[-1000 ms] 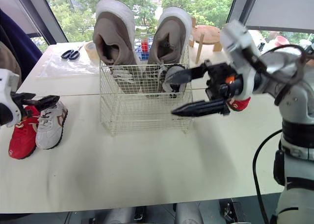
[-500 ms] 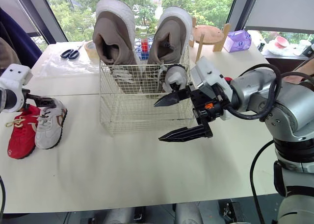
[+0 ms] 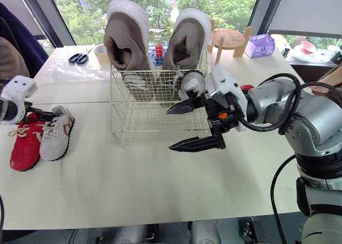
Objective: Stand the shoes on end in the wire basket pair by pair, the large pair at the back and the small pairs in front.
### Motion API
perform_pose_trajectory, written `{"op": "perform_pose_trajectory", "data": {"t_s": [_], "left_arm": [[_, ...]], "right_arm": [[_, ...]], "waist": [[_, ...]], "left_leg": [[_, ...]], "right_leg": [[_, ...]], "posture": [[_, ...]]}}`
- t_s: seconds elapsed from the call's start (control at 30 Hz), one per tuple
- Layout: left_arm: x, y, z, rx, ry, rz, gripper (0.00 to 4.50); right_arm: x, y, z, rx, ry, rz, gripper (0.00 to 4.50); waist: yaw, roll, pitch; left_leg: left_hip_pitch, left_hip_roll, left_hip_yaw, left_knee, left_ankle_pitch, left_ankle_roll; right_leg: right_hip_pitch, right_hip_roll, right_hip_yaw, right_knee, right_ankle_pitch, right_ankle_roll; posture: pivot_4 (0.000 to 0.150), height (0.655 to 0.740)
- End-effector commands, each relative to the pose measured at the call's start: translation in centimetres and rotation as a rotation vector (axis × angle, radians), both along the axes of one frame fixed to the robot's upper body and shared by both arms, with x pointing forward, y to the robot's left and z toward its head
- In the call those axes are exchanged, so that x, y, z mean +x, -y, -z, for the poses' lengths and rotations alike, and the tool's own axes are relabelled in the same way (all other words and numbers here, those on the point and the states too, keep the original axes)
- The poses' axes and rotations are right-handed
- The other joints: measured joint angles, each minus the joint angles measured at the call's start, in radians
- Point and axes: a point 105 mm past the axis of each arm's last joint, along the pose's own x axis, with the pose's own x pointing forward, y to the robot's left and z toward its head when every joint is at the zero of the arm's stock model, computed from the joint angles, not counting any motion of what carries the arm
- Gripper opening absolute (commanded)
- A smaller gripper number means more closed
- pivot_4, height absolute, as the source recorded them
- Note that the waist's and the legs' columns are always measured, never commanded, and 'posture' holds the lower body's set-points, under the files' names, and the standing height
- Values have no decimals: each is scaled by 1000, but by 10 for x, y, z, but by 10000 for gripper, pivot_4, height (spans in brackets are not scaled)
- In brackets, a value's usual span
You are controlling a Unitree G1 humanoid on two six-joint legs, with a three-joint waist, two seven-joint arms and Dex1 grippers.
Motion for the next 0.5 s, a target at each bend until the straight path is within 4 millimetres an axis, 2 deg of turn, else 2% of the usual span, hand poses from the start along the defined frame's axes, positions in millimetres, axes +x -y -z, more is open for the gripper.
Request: {"op": "perform_pose_trajectory", "data": {"t_s": [0.03,0.1,0.17,0.2,0.33,0.37,0.5], "left_arm": [[15,1,2,21,13,31,42421],[23,3,7,42,5,58,35601],[30,4,10,94,-6,95,25641],[34,5,12,123,-13,115,22415],[43,10,6,182,-20,173,3990],[44,10,5,195,-23,181,950],[46,10,1,211,-23,195,950]], "right_arm": [[1,-2,-9,24,53,1,44984],[2,-2,-10,28,55,6,45000],[3,-2,-11,36,56,11,45000],[3,-2,-11,40,56,14,45000],[3,-1,-11,52,53,31,45000],[3,0,-11,55,52,37,45000],[4,0,-10,68,51,55,45000]], "waist": [[4,0,0],[8,0,0],[10,0,0],[11,0,0],[14,0,0],[14,0,0],[13,-1,0]], "left_leg": [[0,0,0,1,0,0],[0,0,0,1,0,0],[0,0,1,1,0,0],[0,0,1,1,0,0],[0,0,1,3,0,0],[-1,0,1,4,0,1],[-2,1,0,8,-2,3]], "right_leg": [[0,0,0,1,0,0],[0,0,0,1,0,0],[0,0,0,1,0,0],[0,0,0,1,0,0],[0,0,0,2,0,0],[0,0,0,2,0,0],[0,0,0,3,0,0]], "posture": [[1500,7400],[1500,7400],[1500,7400],[1500,7400],[1500,7400],[1500,7400],[1500,7400]]}}
